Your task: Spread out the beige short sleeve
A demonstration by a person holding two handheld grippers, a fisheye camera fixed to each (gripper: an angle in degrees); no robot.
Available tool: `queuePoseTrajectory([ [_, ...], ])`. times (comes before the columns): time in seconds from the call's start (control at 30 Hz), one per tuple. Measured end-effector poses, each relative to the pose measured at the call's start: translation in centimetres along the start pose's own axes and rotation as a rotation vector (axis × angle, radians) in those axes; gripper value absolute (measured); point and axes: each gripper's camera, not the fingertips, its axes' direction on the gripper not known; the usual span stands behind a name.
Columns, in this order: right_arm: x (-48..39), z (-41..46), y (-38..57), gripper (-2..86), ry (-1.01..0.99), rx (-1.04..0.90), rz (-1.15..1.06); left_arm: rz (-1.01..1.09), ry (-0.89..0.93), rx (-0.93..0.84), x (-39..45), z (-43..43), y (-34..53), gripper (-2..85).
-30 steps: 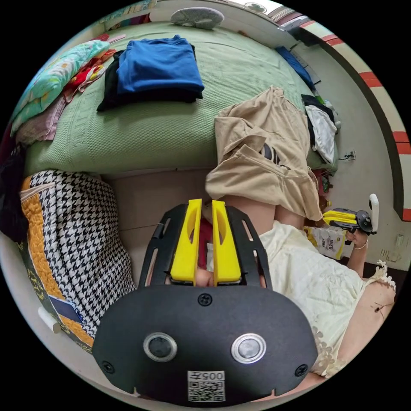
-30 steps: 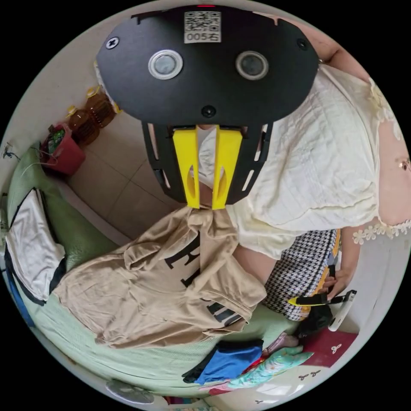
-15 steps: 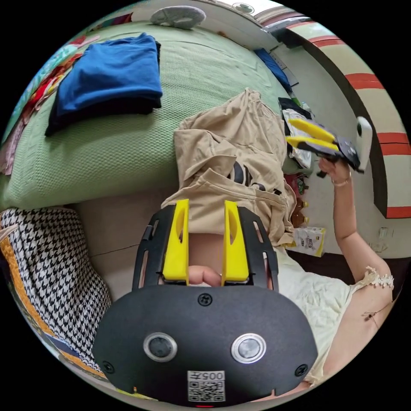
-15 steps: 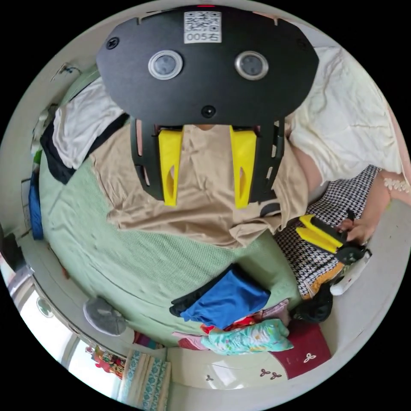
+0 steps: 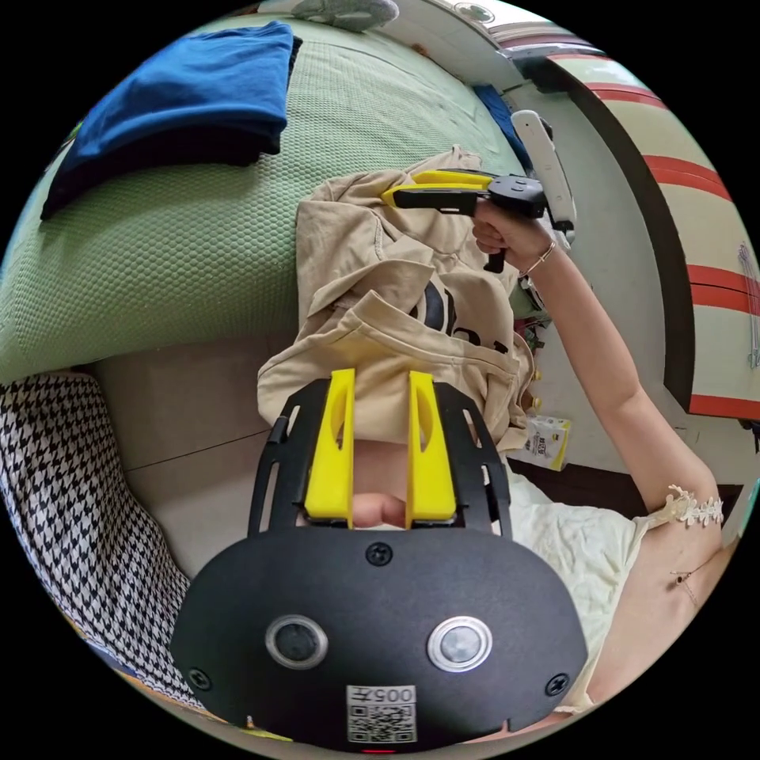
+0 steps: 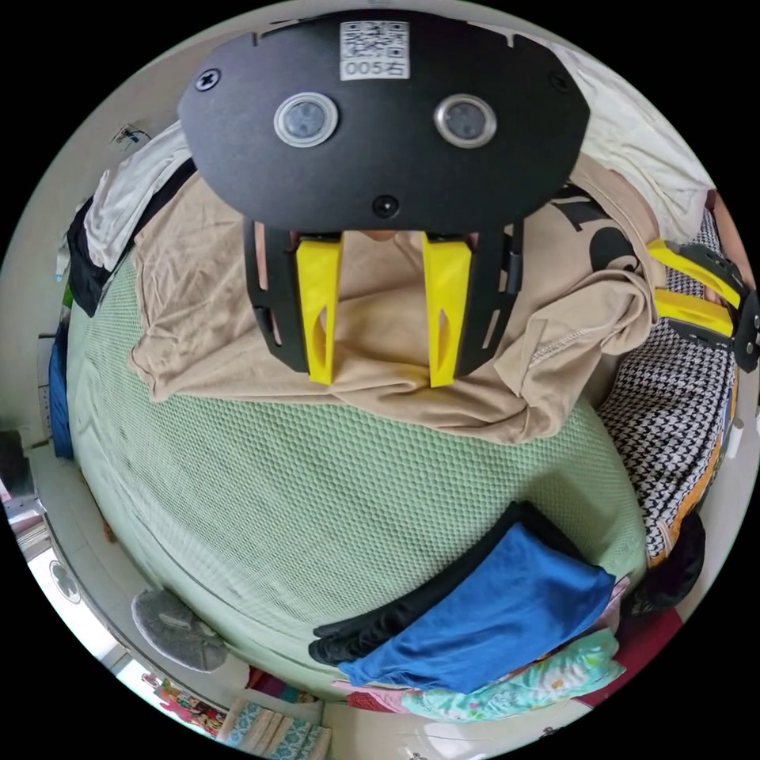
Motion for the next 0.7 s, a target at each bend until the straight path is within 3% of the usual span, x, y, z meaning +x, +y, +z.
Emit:
queuePoseTrajectory([
  [0.3, -1.5, 0.7, -2.0, 0.3, 0.102, -0.043, 0.038, 0.029, -0.028, 0.05, 1.3, -0.5, -0.9, 4.3],
  [0.5, -2.9, -0.2, -2.3, -0.7, 0.168, 0.007, 0.061, 0.036, -0.026, 0.084, 2.0, -1.0, -1.5, 2.8],
  [0.7, -0.2, -6.1, -3.6, -0.8, 0.16, 0.196, 0.185, 0.114, -0.029, 0.113, 3.7, -3.1, -4.0, 1.8],
])
